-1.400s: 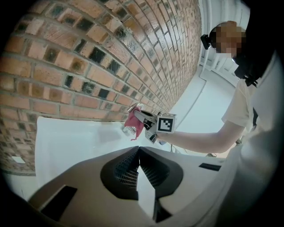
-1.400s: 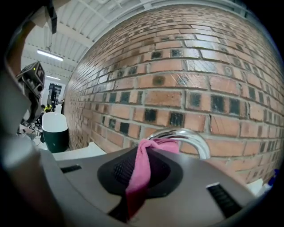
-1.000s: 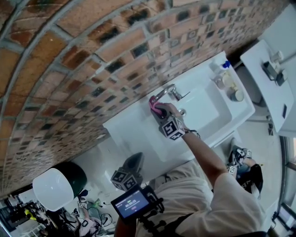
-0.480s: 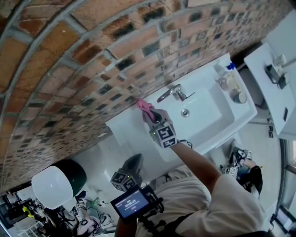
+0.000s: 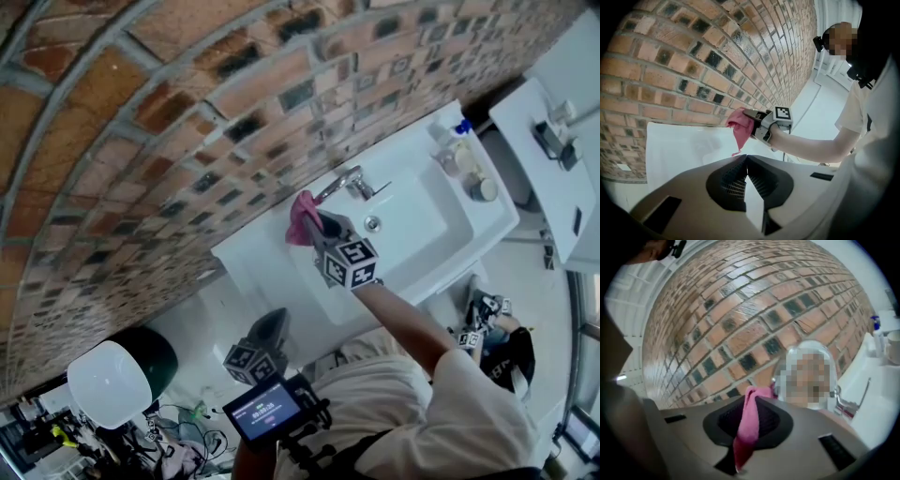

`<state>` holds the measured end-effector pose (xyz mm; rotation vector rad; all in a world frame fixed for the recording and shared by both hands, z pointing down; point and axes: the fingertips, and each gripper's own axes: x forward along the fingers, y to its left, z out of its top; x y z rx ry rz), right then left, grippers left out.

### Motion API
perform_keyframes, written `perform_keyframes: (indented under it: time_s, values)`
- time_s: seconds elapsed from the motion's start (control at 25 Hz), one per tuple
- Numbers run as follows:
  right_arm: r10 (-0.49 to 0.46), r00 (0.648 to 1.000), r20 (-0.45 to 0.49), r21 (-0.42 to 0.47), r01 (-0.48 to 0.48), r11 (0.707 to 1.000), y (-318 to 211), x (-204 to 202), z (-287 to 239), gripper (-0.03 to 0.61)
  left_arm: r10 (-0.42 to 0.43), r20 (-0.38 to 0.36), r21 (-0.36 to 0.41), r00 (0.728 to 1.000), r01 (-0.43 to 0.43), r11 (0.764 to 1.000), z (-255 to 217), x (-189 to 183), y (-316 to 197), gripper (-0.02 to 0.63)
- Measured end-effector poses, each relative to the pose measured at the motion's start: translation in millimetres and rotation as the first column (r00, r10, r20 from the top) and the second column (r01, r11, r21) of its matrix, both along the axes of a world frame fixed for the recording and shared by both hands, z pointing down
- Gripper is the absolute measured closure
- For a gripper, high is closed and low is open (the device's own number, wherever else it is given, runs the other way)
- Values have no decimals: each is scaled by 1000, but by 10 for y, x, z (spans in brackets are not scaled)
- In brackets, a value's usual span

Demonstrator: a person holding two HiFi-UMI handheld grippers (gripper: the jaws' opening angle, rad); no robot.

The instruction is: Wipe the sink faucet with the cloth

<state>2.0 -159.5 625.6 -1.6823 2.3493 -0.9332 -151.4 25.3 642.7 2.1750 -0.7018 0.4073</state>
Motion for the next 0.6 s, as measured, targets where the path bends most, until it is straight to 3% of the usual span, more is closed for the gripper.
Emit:
perform_keyframes:
  time_s: [0.08, 0.16, 0.24, 0.32, 0.4, 0.52, 0.6]
  values:
    - [-91, 995, -48, 69, 94, 993, 92, -130, -237, 538, -6, -7, -6, 1000, 6, 1000, -20, -14, -18, 626]
    - [-113, 992, -59, 34, 115, 993, 190, -146, -141, 538, -8, -9, -9, 1000, 7, 1000, -44, -9, -47, 626]
    - [-26, 1000, -14, -100, 24, 995, 251, 36, 284, 538, -11, -7, -14, 1000, 11, 1000, -65, 12, -71, 626]
    - [144, 989, 17, -258, -135, 957, 290, 351, 791, 538, -9, -8, -14, 1000, 9, 1000, -60, 43, -81, 626]
    - [327, 943, 60, -381, -281, 881, 282, 643, 1169, 537, -3, -10, -16, 1000, 3, 1000, -45, 90, -88, 626]
    - [546, 821, 169, -494, -409, 767, 179, 913, 1516, 537, 3, -12, -25, 1000, -3, 1000, -12, 158, -69, 626]
    - [631, 736, 244, -507, -458, 730, 58, 1032, 1642, 537, 10, -15, -30, 1000, -10, 999, 1, 195, -40, 626]
